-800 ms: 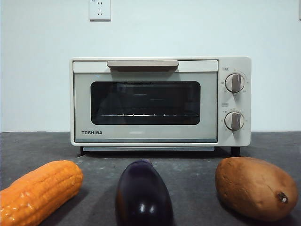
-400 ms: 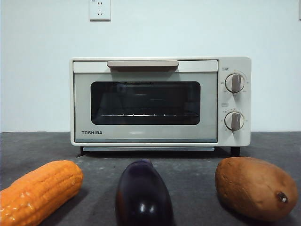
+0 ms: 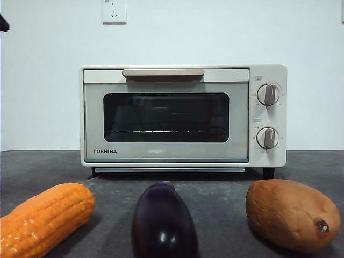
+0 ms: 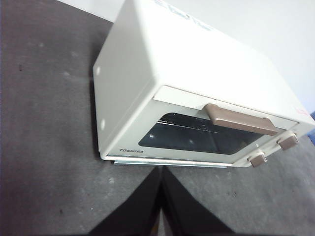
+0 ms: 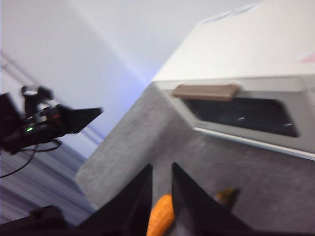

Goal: Take the eggplant from the table,put the eggplant in the oven

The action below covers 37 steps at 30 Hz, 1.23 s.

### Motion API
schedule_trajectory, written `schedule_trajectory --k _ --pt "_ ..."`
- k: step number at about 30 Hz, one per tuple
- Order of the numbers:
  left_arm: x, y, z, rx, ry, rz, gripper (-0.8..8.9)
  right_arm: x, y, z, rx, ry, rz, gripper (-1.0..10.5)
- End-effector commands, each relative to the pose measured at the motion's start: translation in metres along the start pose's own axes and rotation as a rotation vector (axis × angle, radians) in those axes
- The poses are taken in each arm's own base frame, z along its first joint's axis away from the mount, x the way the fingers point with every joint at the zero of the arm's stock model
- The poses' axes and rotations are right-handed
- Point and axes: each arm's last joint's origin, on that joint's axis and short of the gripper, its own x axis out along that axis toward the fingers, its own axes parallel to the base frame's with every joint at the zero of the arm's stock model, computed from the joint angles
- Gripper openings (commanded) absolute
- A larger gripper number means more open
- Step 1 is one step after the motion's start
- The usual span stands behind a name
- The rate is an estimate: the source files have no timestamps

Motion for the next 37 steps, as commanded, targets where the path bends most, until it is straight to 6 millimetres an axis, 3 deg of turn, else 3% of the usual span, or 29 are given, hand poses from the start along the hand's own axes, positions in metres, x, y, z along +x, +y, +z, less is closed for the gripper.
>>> schedule_trajectory --k 1,10,16,26,31,37 --pt "0.001 -0.004 0.007 0.040 -0.007 -0.017 0.04 0.002 0.001 0.004 0.078 -0.008 -0.003 0.7" --pt "0.002 -0.007 0.005 0.053 0.003 -0.032 0.04 0.004 0.002 0.009 0.112 -0.062 -0.047 0.7" --pt "0.002 -0.007 0.005 0.063 0.003 -0.032 0.04 0.018 0.003 0.014 0.126 -0.044 0.017 0.8" --pt "0.002 -0.006 0.005 0.075 0.003 -0.032 0.04 0.083 0.006 -0.006 0.185 0.227 0.096 3.5" --pt "0.002 -0.006 0.005 0.075 0.003 -0.032 0.04 0.120 0.022 -0.025 0.166 0.343 0.151 3.7" --pt "0.002 -0.006 0.005 0.075 0.003 -0.032 0.04 0.160 0.033 -0.056 0.135 0.471 0.032 3.7"
